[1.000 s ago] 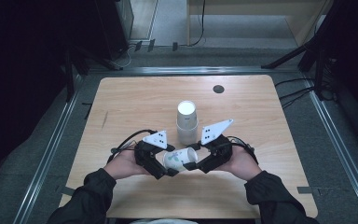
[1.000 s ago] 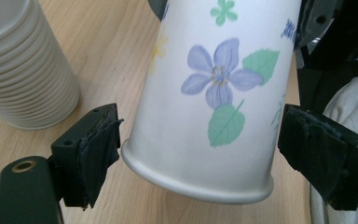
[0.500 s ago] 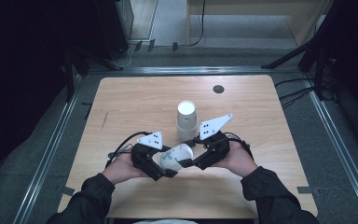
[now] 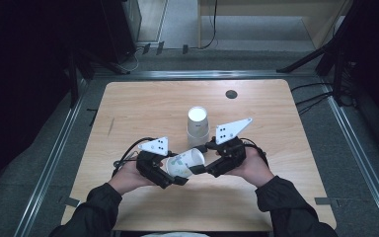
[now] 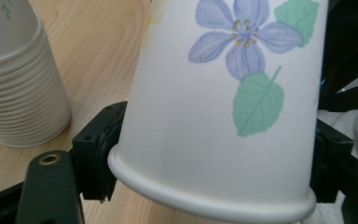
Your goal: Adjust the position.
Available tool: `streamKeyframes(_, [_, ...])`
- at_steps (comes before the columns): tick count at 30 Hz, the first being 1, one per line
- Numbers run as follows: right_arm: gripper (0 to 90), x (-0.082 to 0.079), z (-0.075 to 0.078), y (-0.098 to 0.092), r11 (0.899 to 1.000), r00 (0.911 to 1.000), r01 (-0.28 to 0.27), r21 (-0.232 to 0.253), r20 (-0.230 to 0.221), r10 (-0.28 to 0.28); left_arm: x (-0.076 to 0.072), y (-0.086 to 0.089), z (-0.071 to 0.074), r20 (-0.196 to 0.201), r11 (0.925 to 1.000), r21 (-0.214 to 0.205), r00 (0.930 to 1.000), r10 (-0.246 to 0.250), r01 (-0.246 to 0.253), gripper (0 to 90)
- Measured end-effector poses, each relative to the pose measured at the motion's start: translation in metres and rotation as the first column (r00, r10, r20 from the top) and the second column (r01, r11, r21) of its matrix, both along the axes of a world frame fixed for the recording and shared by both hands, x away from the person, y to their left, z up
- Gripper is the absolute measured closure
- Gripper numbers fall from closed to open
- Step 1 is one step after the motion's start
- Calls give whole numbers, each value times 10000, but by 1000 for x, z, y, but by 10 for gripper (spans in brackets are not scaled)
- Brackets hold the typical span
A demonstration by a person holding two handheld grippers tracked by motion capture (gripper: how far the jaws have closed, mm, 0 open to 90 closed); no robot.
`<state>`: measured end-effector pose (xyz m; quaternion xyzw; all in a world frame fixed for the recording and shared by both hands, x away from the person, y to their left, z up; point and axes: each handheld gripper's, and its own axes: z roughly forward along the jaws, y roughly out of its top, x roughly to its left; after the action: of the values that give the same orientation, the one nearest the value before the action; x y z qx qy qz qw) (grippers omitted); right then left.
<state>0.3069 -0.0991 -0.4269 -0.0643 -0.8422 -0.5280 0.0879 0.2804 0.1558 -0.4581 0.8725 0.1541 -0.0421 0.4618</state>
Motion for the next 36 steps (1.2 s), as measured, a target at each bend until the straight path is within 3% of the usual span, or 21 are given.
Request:
streamKeyframes(4, [353, 0, -2, 1, 9999, 10000, -18, -158, -64, 17, 0, 0, 0, 63, 9995, 308, 9999, -79, 77, 240])
streamKeyframes(7, [264, -1, -3, 2, 9999, 9996, -91, 79, -266, 93, 0, 1, 3, 91, 9993, 347, 9998, -164, 160, 245])
streamKeyframes(9, [252, -4, -2, 3, 10000, 10000, 56, -31, 40, -56, 1, 2, 5, 146, 9987, 483, 9997, -180, 173, 246])
streamKeyframes(10, [245, -5, -3, 3, 9997, 9995, 136, -203, 288, -130, 1, 3, 6, 178, 9959, 884, 9996, -220, 203, 246])
streamKeyframes(12, [245, -5, -3, 3, 9993, 9994, 183, -320, 301, -173, 2, 3, 6, 139, 9943, 1041, 9996, -245, 229, 246])
streamKeyframes(14, [254, -4, -6, 2, 9985, 9995, 125, -539, 280, -110, 3, 4, 4, -176, 9899, 1381, 9994, -287, 309, 246])
streamKeyframes(15, [263, -4, -8, 2, 9972, 9994, 103, -742, 341, -78, 4, 2, 3, -344, 9832, 1789, 9989, -313, 369, 247])
streamKeyframes(16, [267, -4, -10, 2, 9963, 9994, 96, -859, 330, -68, 4, 2, 3, -344, 9832, 1789, 9989, -313, 369, 246])
streamKeyframes(18, [272, -4, -11, 3, 9950, 9992, 51, -993, 398, -11, 6, 0, 1, -430, 9738, 2217, 9982, -425, 510, 246])
streamKeyframes(19, [276, -6, -15, 4, 9916, 9989, 8, -1291, 472, 53, 7, -3, 0, -506, 9654, 2536, 9975, -491, 604, 246])
streamKeyframes(21, [277, -6, -17, 5, 9895, 9986, -21, -1444, 511, 96, 7, -5, -1, -537, 9621, 2653, 9973, -504, 629, 246])
streamKeyframes(24, [278, -8, -23, 8, 9831, 9980, -34, -1831, 614, 149, 8, -10, -2, -510, 9484, 3089, 9970, -583, 712, 245])
streamKeyframes(25, [279, -8, -27, 9, 9779, 9971, 14, -2092, 743, 145, 8, -13, -4, -495, 9401, 3312, 9965, -679, 805, 245])
streamKeyframes(28, [281, -9, -31, 10, 9745, 9974, 44, -2242, 711, 119, 8, -17, -4, -432, 9339, 3475, 9963, -738, 843, 245])
streamKeyframes(36, [286, -13, -37, 11, 9685, 9971, 1, -2491, 732, 187, 6, -32, -10, -373, 8970, 4234, 9917, -1232, 1273, 245])
